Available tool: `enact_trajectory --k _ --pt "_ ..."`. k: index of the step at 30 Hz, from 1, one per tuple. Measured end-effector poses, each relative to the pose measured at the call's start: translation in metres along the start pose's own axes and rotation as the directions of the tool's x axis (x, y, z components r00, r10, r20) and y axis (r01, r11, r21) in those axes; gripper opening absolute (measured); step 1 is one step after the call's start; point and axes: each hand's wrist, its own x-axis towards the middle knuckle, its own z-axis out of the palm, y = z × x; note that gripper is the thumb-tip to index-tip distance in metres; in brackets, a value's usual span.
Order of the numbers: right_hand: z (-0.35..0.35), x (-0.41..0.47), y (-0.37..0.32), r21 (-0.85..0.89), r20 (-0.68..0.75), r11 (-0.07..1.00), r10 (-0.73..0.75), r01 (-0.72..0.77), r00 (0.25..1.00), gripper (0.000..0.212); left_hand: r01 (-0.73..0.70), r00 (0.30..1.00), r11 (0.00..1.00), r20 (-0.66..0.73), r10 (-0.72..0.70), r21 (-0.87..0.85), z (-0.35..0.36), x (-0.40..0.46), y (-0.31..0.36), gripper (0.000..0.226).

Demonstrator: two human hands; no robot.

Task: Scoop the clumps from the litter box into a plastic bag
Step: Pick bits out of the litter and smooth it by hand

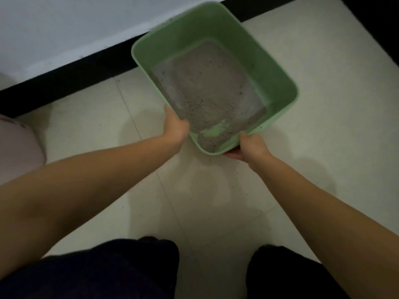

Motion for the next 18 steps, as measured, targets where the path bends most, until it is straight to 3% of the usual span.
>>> enact_trajectory --k 4,9,12,15,16,18 --pt "0.015 -0.010 -0.002 -0.048 0.168 0.998 0.042 -0.034 0.985 0.032 0.013 0.999 0.997 0.037 -0.010 -0.082 -0.023 0.010 0.020 0.053" --pt "-0.023 -0.004 0.002 -0.345 0.220 0.918 -0.123 0.195 0.968 0.034 -0.004 0.995 0.992 0.096 0.016 -0.124 -0.030 0.001 0.025 0.046" --pt "-0.057 0.005 0.015 -0.568 0.204 0.753 -0.262 0.332 0.943 0.024 0.025 0.996 0.987 0.086 -0.011 -0.159 -0.035 -0.002 0.008 0.049" --pt "-0.075 0.014 0.054 -0.825 0.195 0.448 -0.346 0.344 0.918 0.024 0.192 0.976 0.921 -0.034 -0.216 -0.338 -0.025 -0.032 -0.032 0.025" --pt "-0.075 0.015 0.070 -0.852 0.193 0.401 -0.358 0.337 0.914 0.024 0.241 0.961 0.904 -0.040 -0.272 -0.354 -0.016 -0.048 -0.049 0.018" --pt "-0.067 0.017 0.098 -0.851 0.148 0.421 -0.380 0.314 0.913 0.025 0.250 0.968 0.946 0.038 -0.247 -0.207 0.005 -0.078 -0.077 0.022"
